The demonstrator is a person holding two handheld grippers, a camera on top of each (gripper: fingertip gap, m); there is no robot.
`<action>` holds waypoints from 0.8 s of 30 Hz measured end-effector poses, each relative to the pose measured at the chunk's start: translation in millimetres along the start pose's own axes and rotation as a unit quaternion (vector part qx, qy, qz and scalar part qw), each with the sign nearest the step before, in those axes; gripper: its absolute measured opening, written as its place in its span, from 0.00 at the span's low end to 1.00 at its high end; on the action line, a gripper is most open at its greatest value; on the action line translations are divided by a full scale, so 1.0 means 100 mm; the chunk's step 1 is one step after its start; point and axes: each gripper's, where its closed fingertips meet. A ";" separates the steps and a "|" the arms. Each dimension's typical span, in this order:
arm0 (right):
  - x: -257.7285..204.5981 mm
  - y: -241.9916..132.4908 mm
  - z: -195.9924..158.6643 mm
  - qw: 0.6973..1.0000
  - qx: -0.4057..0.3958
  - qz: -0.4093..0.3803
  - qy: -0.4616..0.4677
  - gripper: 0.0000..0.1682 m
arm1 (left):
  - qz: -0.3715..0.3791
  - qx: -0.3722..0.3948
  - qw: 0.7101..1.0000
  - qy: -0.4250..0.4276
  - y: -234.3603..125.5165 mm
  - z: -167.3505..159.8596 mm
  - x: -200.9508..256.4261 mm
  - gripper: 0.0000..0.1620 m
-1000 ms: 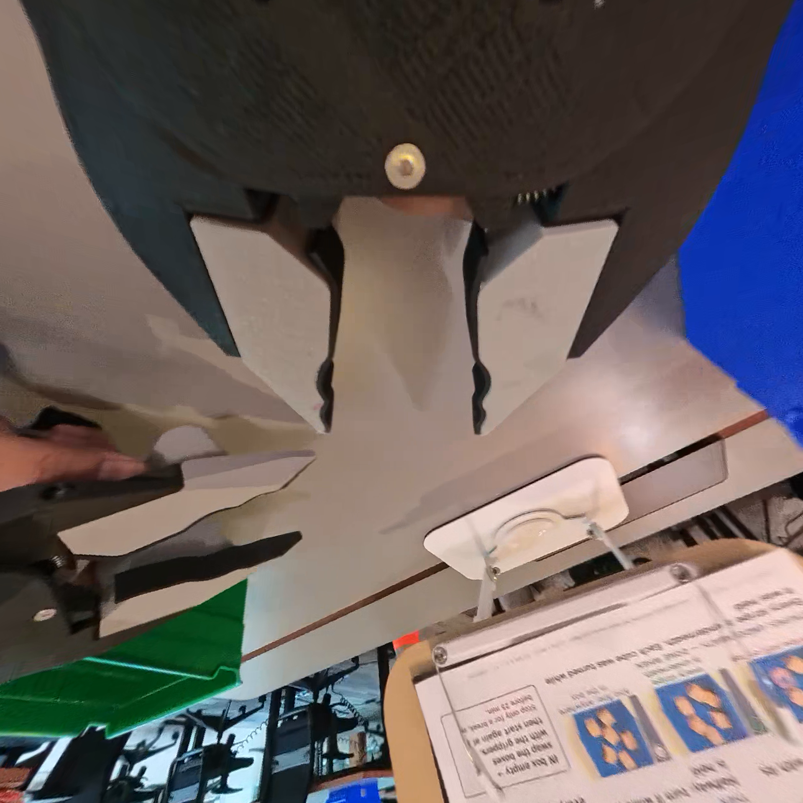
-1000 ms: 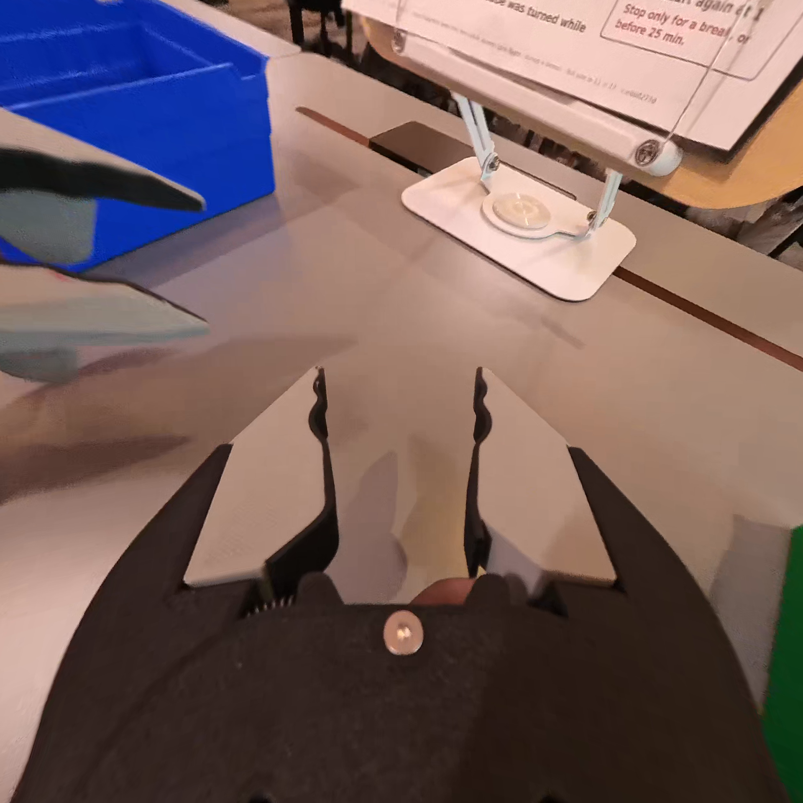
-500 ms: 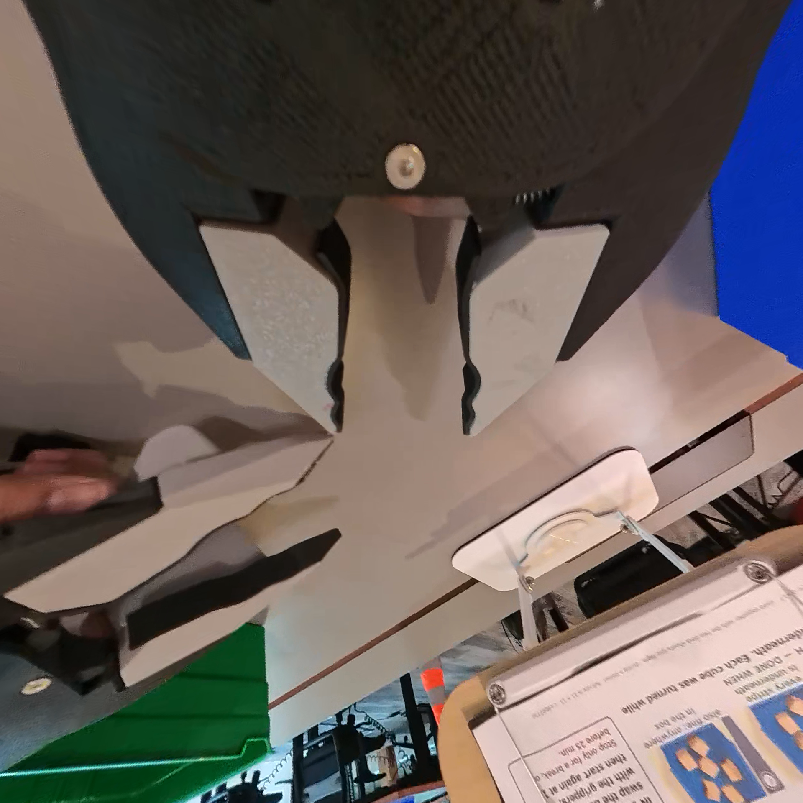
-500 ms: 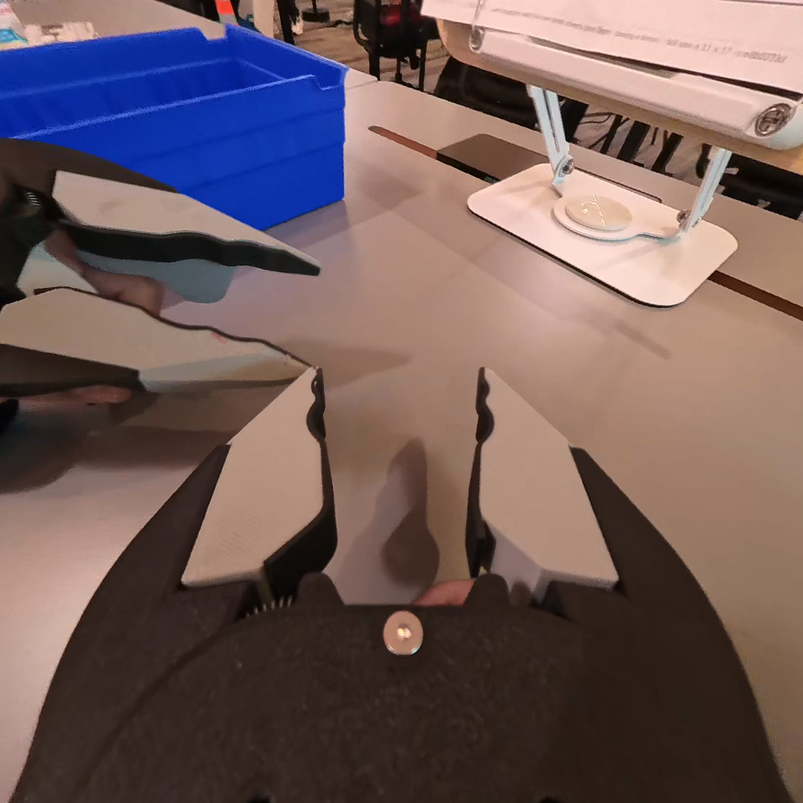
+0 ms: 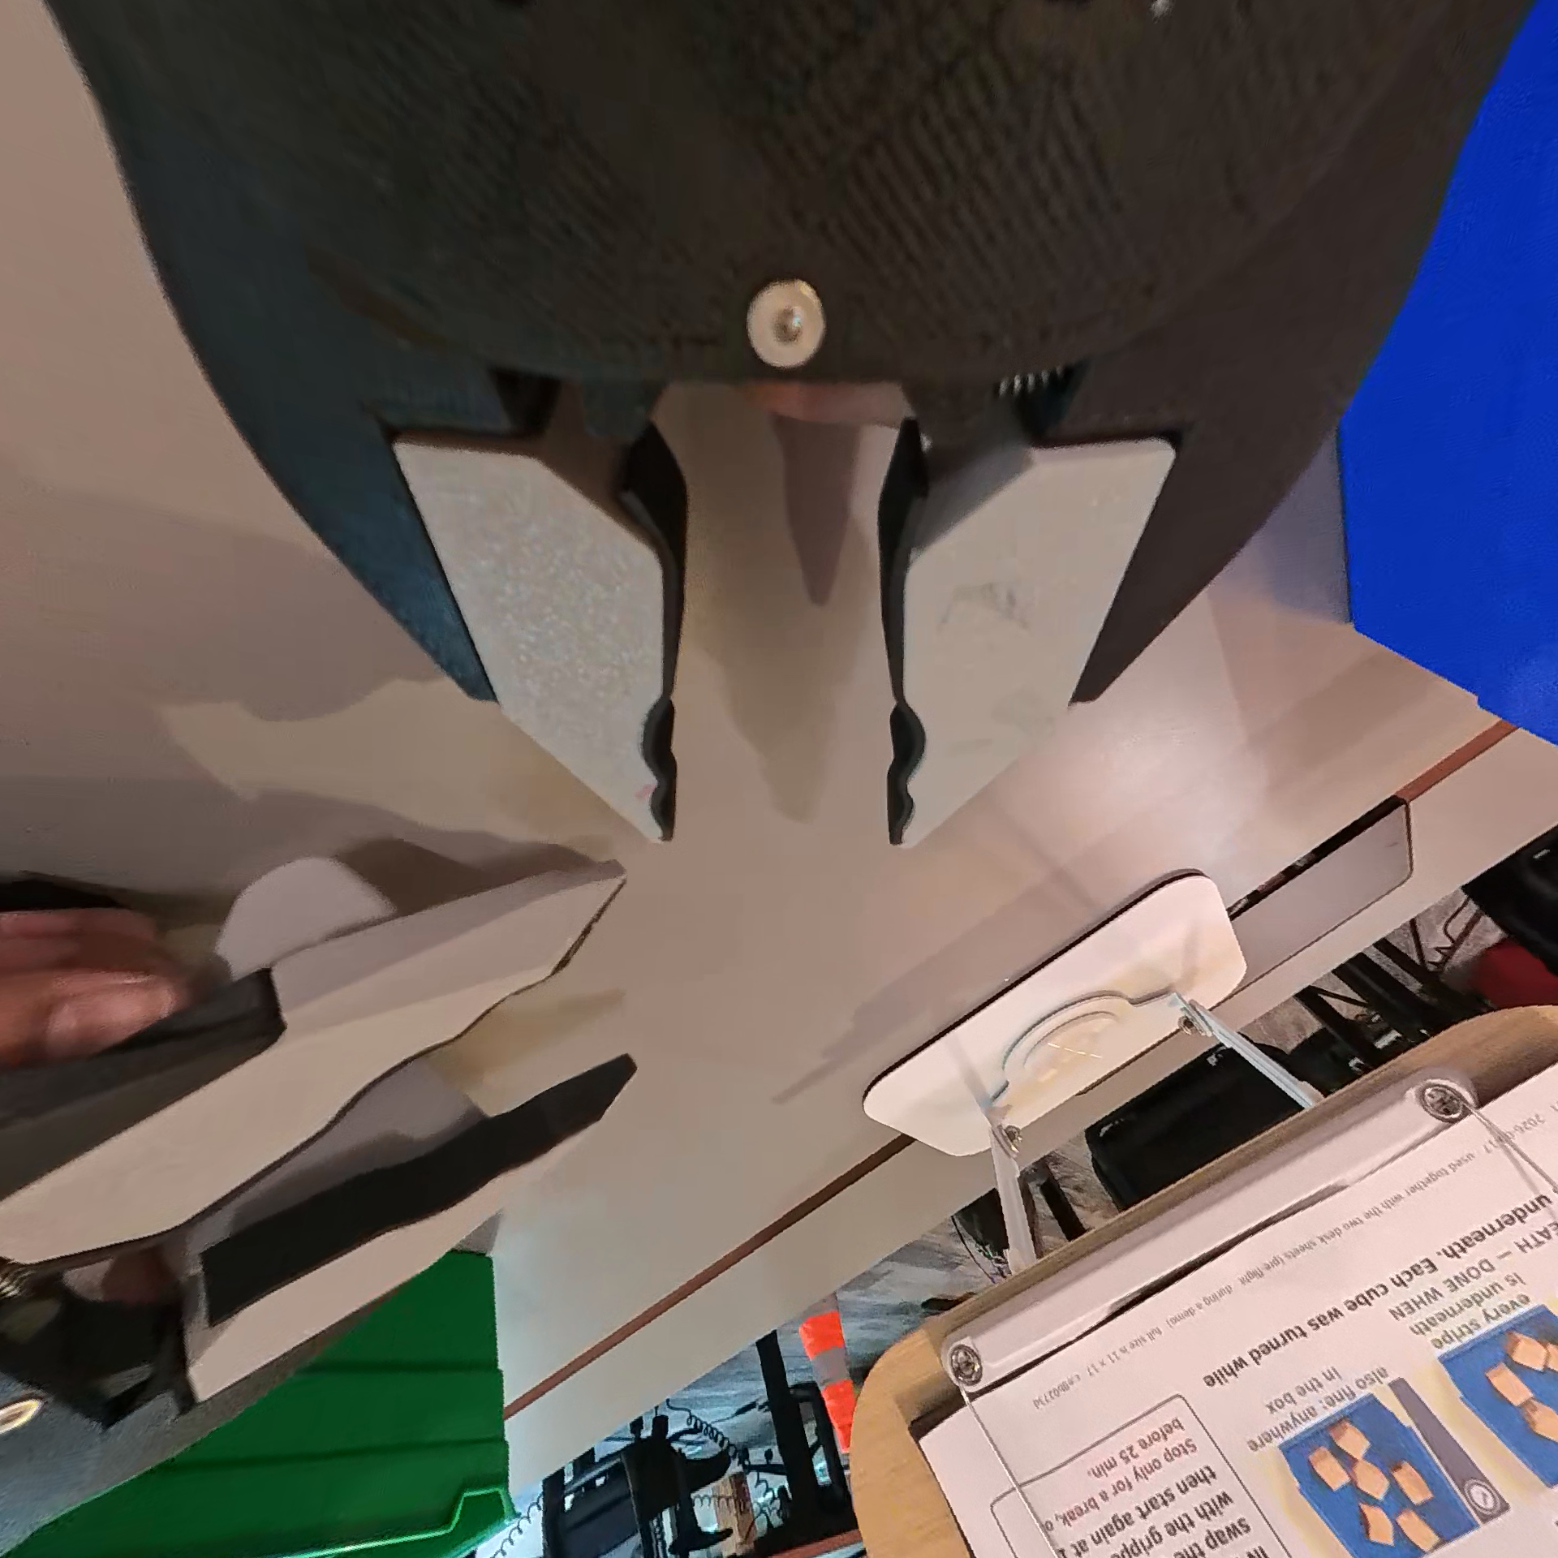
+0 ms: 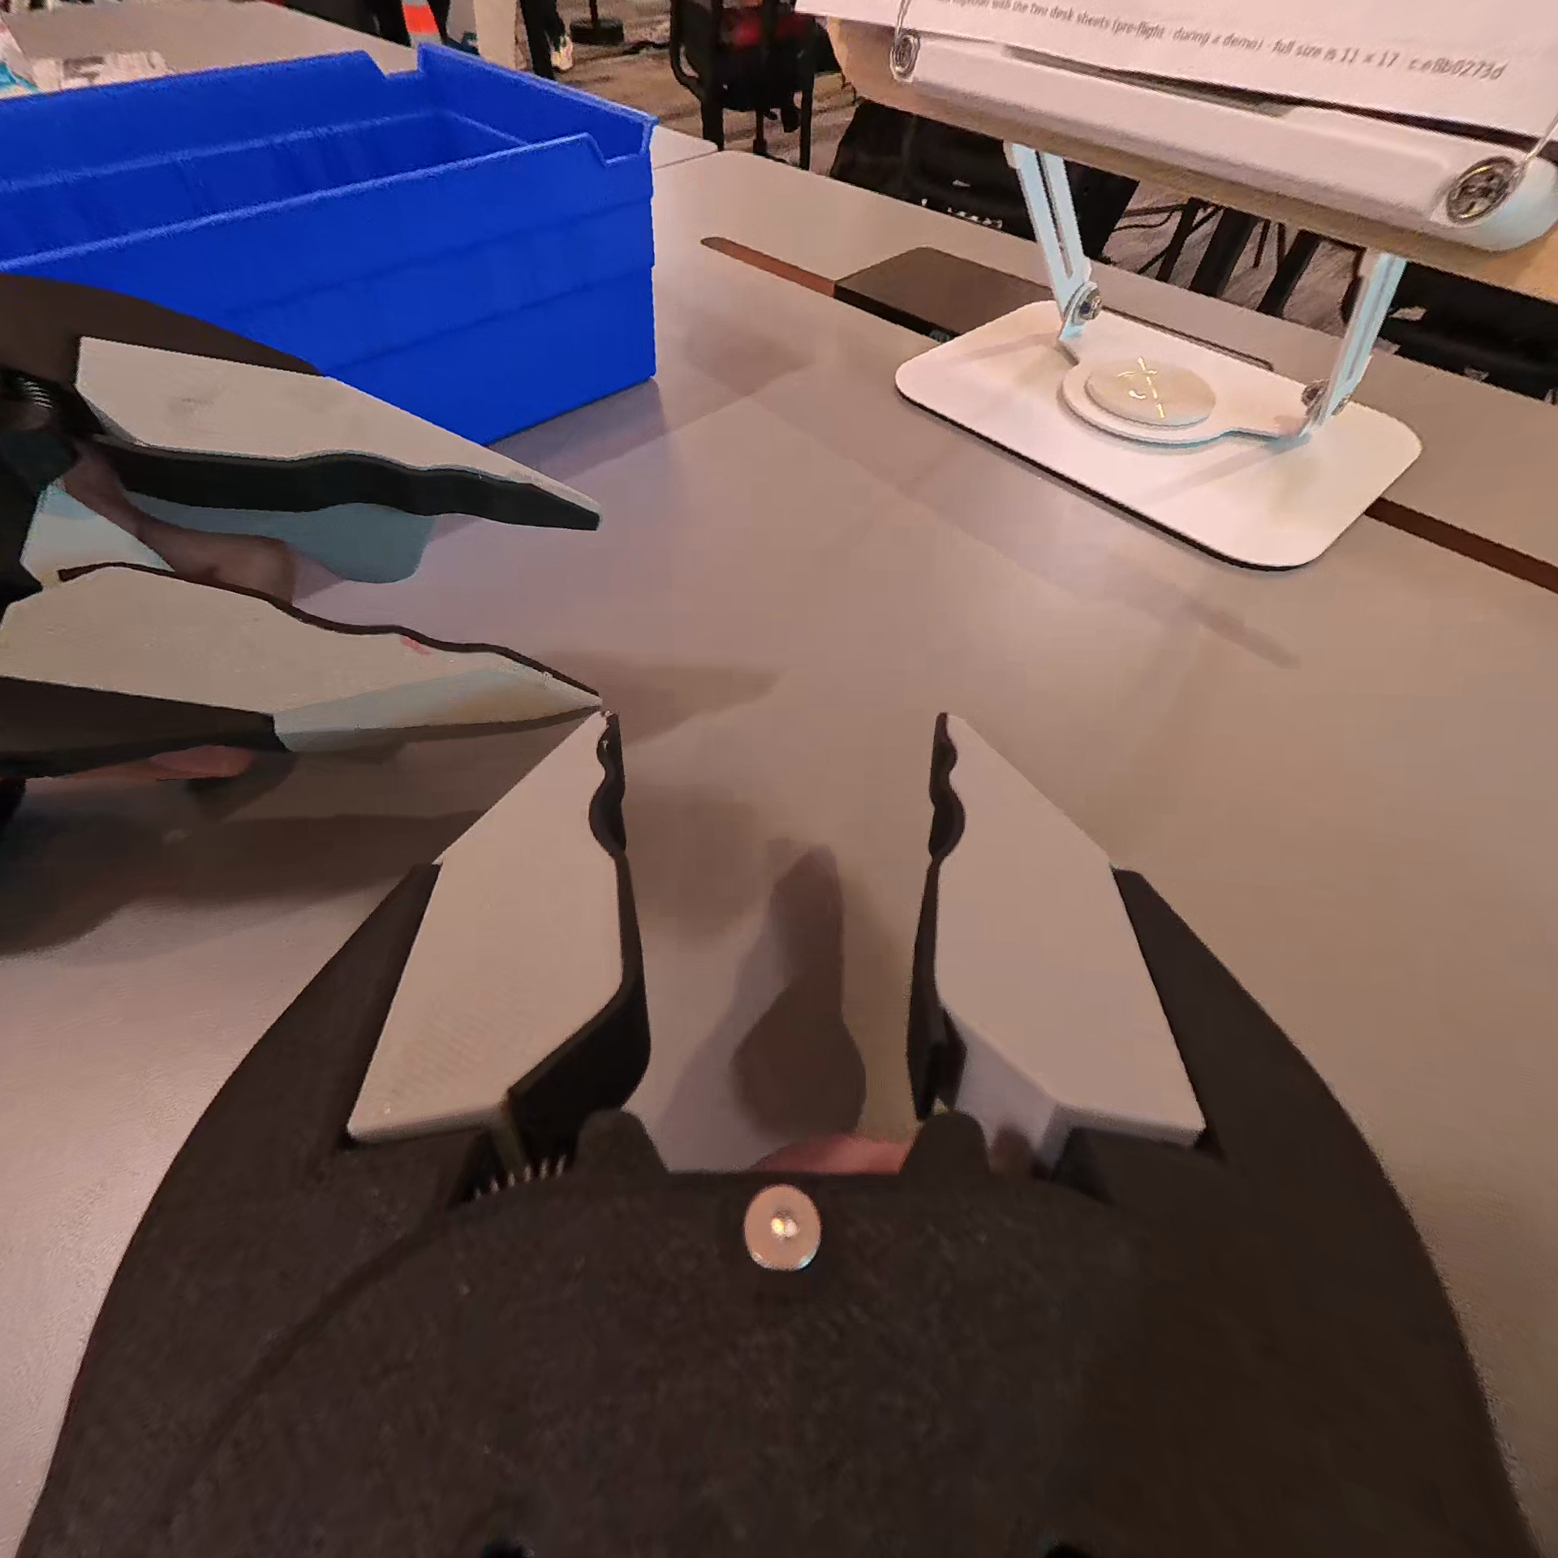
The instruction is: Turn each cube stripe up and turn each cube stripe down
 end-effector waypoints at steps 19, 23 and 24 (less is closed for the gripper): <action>0.07 -0.03 0.02 1.000 0.008 -0.026 -0.015 0.38 | 0.005 -0.009 1.000 0.021 -0.01 -0.02 0.05 0.30; 0.10 -0.03 0.02 0.999 0.009 -0.030 -0.013 0.38 | -0.018 -0.007 1.000 0.008 -0.20 0.05 0.15 0.31; 0.10 -0.03 0.02 1.000 0.009 -0.028 -0.010 0.38 | -0.030 0.004 0.999 0.014 -0.32 0.13 0.20 0.32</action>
Point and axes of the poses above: each gripper's, where its closed fingertips meet, y out along the fingers, z out of its top, x = y × z across the jaws, and after that the axes turned 2 degrees about x, right-handed
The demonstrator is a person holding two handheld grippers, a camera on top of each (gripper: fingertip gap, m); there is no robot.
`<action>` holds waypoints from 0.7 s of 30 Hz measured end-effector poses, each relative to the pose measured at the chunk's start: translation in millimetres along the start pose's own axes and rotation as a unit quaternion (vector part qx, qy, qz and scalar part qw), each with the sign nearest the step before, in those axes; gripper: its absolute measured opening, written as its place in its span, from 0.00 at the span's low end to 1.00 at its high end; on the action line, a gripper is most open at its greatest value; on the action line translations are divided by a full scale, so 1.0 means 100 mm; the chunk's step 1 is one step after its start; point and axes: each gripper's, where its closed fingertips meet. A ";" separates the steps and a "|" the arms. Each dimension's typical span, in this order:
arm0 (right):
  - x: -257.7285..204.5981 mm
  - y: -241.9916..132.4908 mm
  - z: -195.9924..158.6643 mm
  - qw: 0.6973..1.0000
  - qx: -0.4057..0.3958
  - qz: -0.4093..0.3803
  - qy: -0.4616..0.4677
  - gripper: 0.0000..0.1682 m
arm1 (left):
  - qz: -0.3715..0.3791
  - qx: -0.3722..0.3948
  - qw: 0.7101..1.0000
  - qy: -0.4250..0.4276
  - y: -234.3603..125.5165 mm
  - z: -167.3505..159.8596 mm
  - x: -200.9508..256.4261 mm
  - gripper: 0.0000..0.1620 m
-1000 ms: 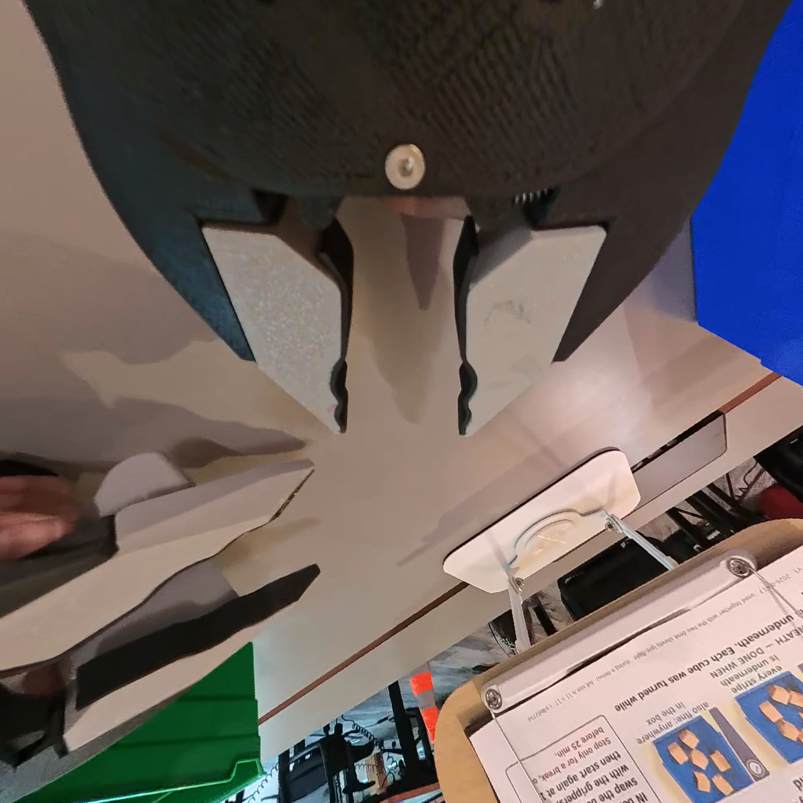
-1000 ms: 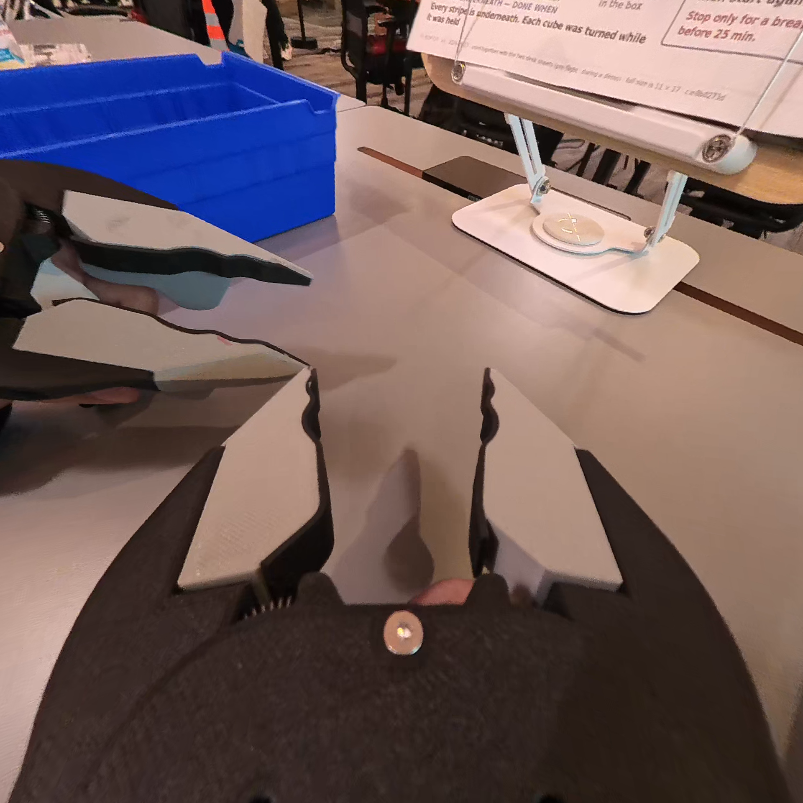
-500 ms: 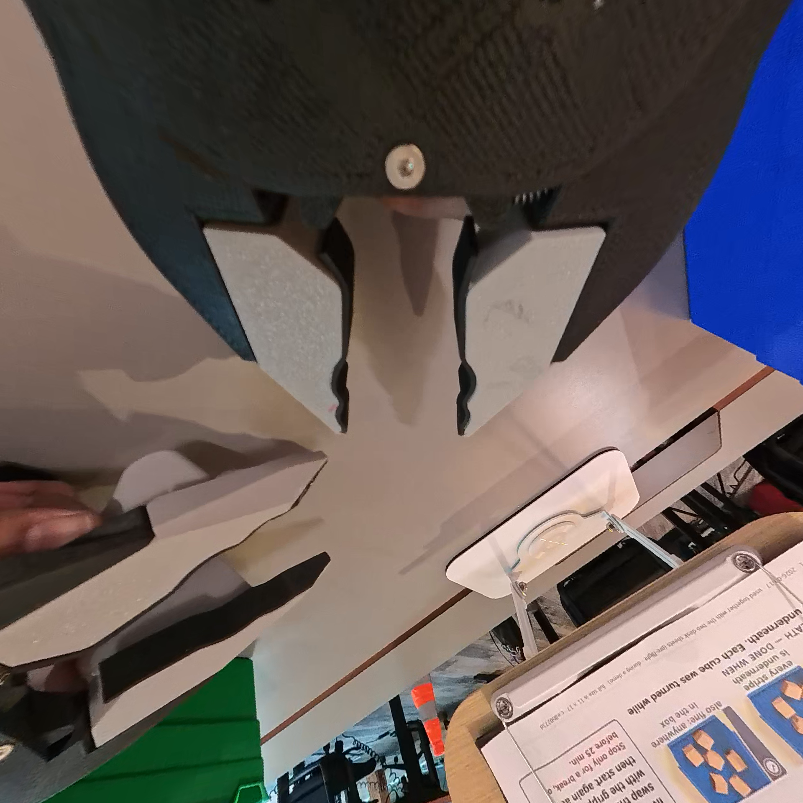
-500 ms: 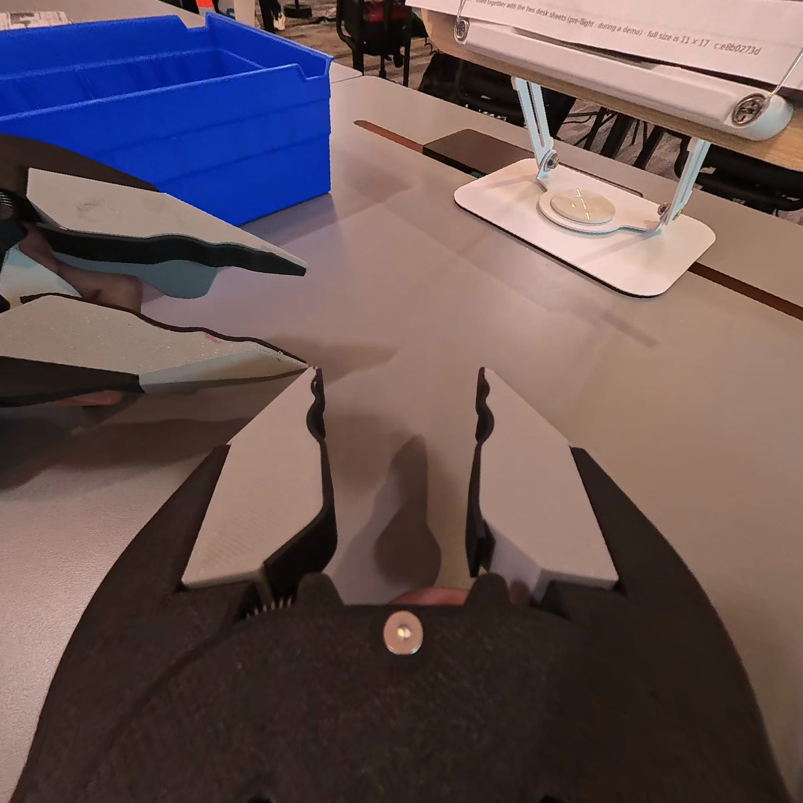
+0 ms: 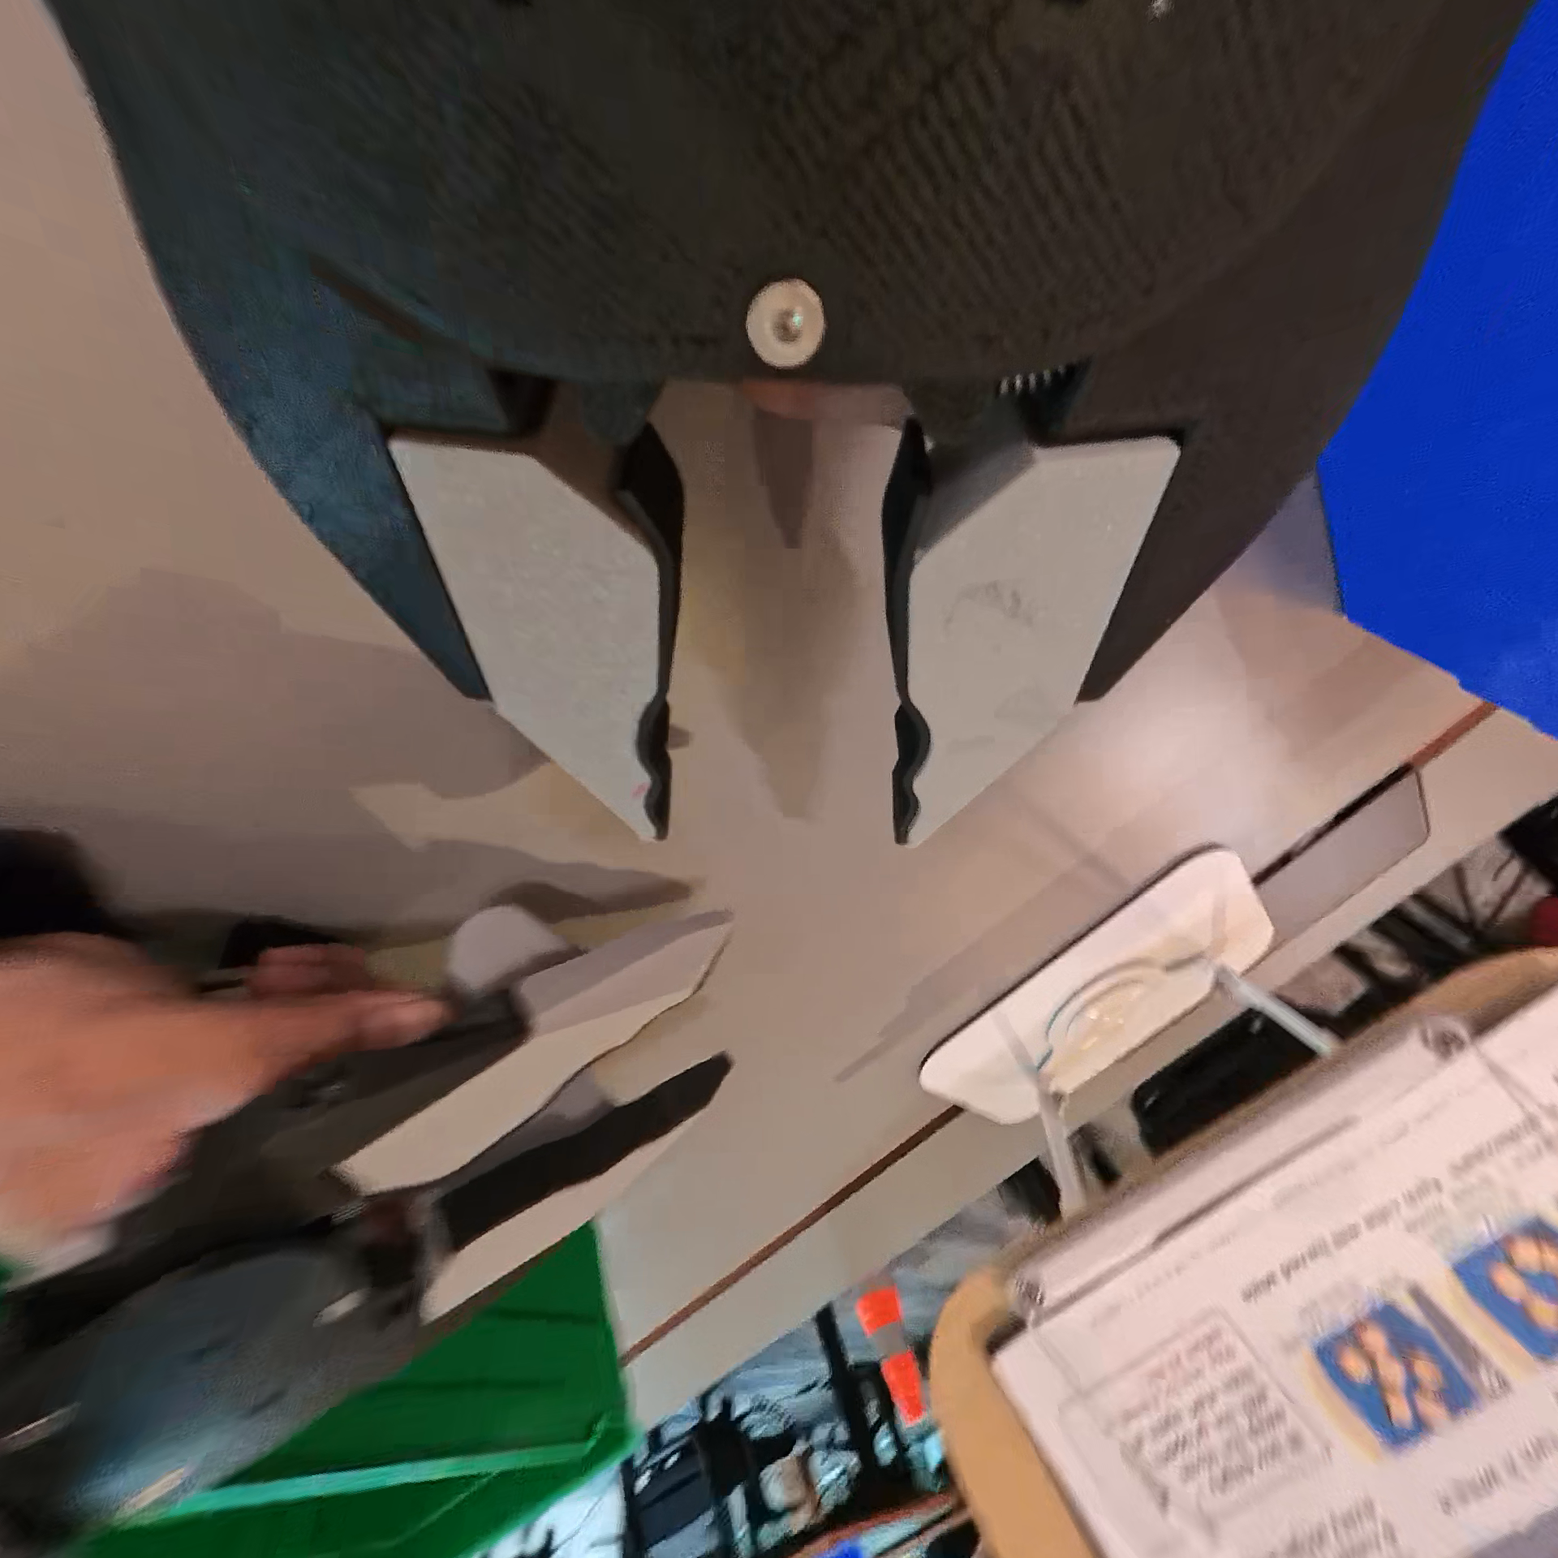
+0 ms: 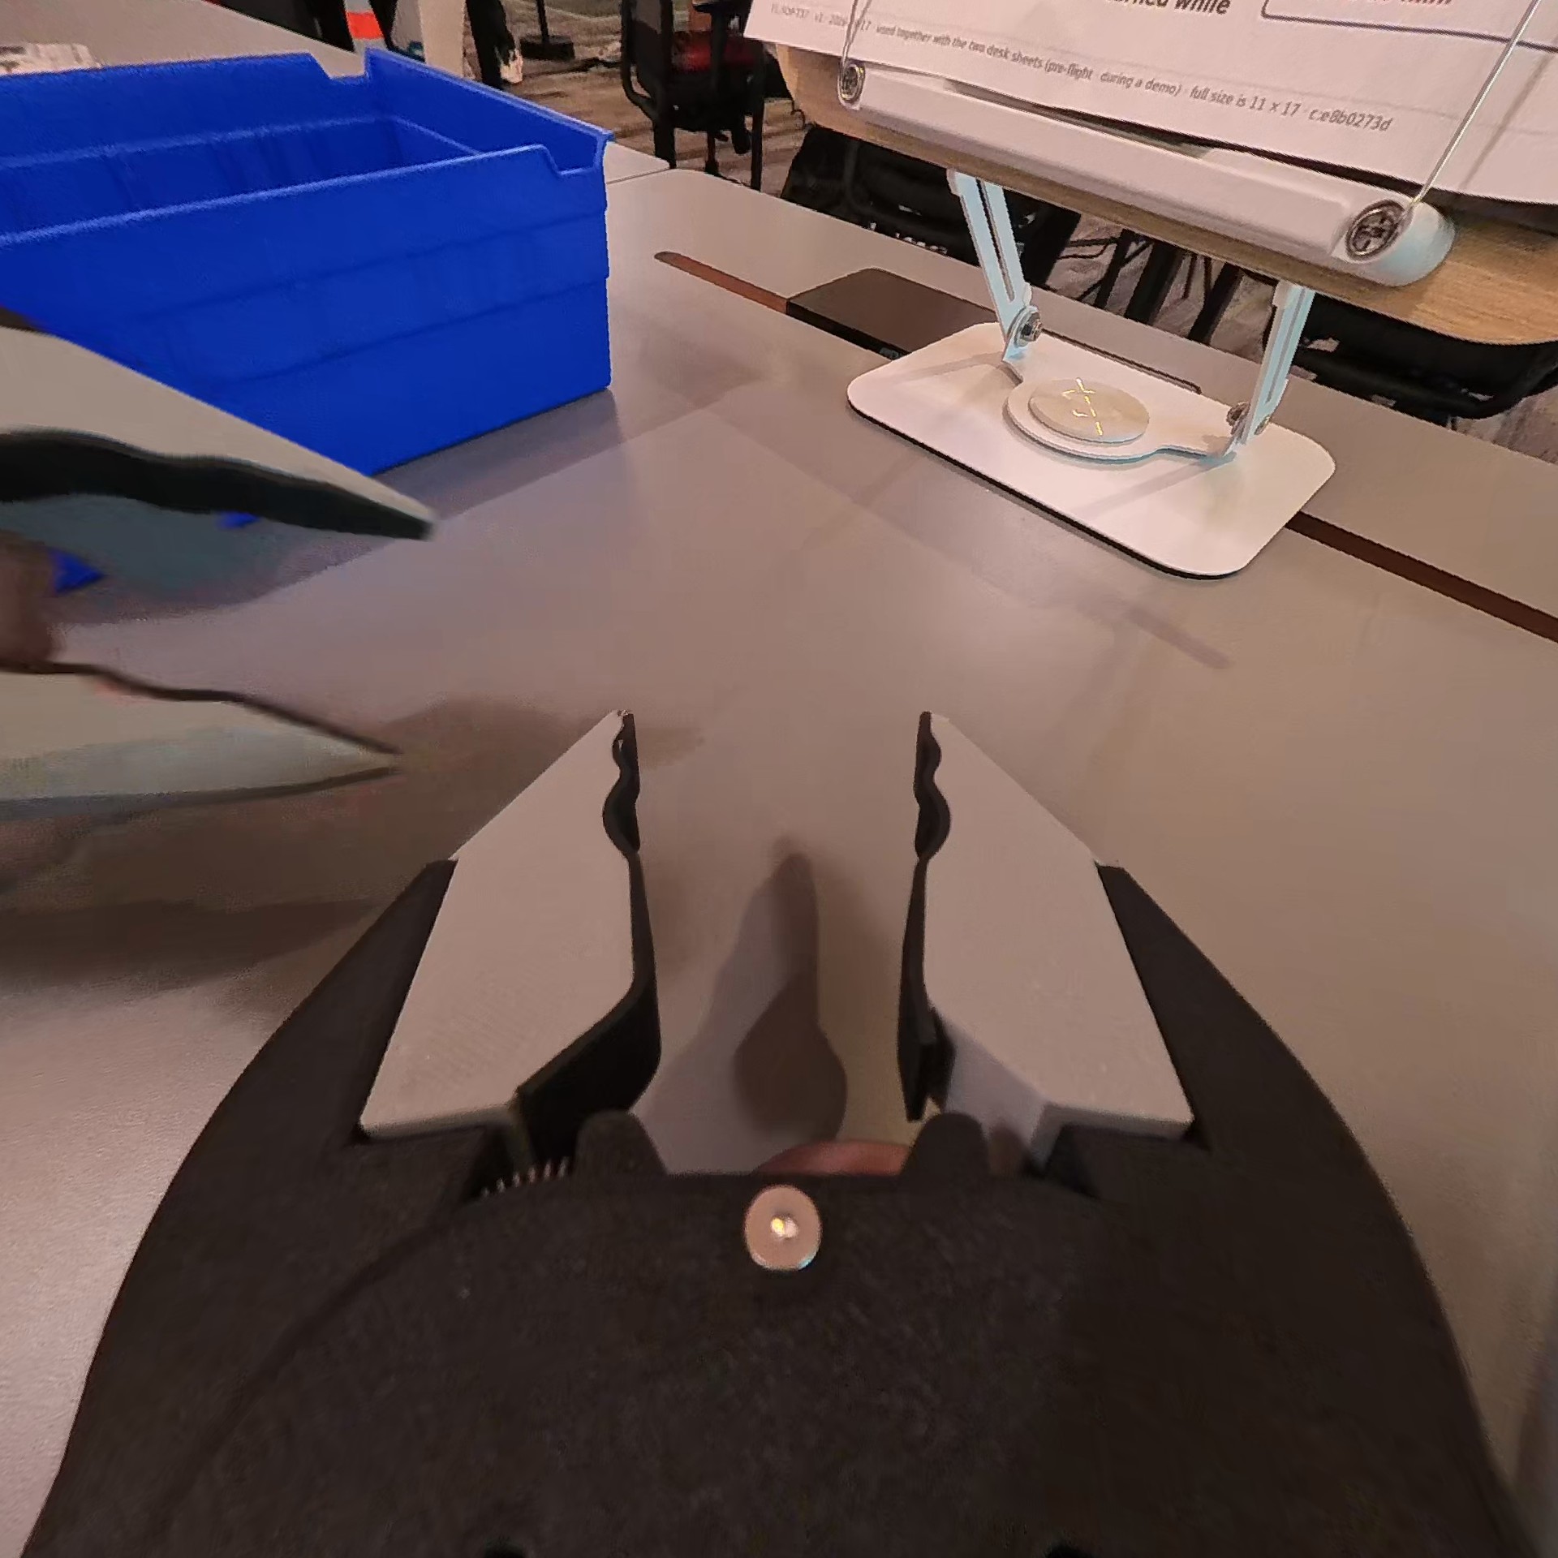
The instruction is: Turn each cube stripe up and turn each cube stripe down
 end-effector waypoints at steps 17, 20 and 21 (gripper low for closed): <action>-0.14 -0.01 0.06 1.000 0.008 0.020 -0.015 0.38 | -0.130 -0.227 0.964 0.040 -1.26 -0.63 -1.79 0.35; -0.15 0.00 0.06 1.000 0.007 0.023 -0.013 0.38 | -0.155 -0.296 0.938 0.090 -1.24 -1.07 -1.83 0.37; -0.15 0.00 0.05 1.000 0.005 0.024 -0.013 0.38 | -0.154 -0.311 0.932 0.106 -1.22 -1.16 -1.86 0.35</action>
Point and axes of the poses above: each gripper's, where its closed fingertips meet, y out along the fingers, z out of its top, x = y × z across the jaws, and after that the axes turned 2 degrees about x, right-handed
